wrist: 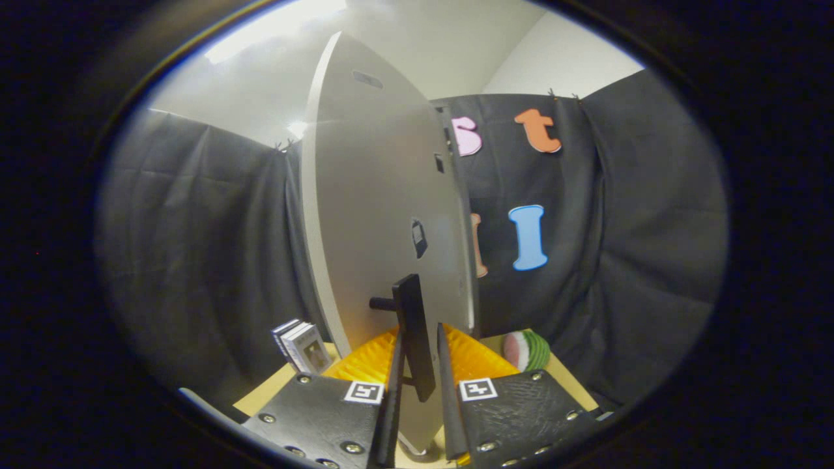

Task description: Open the shoe cabinet door, grab the shoes and put them into the shoe cabinet, then close the shoe cabinet door.

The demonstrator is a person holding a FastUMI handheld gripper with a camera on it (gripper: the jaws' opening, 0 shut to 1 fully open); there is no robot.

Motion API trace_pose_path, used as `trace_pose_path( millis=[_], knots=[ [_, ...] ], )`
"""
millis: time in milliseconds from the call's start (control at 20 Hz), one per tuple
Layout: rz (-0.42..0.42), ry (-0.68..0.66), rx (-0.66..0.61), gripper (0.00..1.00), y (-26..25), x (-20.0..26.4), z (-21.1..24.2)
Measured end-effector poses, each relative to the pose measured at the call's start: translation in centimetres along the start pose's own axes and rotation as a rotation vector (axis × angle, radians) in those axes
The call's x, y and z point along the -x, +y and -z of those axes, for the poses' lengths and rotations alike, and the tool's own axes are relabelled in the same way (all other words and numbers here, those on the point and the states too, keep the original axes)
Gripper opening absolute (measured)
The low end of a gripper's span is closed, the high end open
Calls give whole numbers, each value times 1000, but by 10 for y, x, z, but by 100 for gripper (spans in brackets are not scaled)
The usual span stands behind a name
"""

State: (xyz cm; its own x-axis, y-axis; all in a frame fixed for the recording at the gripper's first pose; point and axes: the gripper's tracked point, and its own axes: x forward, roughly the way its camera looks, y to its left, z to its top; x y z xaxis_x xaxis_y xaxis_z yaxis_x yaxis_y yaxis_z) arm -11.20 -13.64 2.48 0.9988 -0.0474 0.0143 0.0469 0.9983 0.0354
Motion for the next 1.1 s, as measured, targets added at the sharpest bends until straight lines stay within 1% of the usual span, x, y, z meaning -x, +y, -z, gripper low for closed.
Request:
trace_pose_path(
  millis=[50,100,150,200,250,350,500,800,1100],
  knots=[
    [15,-5,0,28,-9,6,-1],
    [68,-7,10,28,-24,11,-3],
    [95,-16,-3,28,-40,9,-3],
    [118,-15,-30,17,-51,19,-5],
    [134,-15,-50,7,-62,14,-4],
    [176,-16,-58,7,-87,13,-7],
    [211,-21,-51,7,-111,19,-10],
    [163,-29,-12,7,-109,25,-14],
    [148,-39,-7,7,-104,38,-21]
  ],
)
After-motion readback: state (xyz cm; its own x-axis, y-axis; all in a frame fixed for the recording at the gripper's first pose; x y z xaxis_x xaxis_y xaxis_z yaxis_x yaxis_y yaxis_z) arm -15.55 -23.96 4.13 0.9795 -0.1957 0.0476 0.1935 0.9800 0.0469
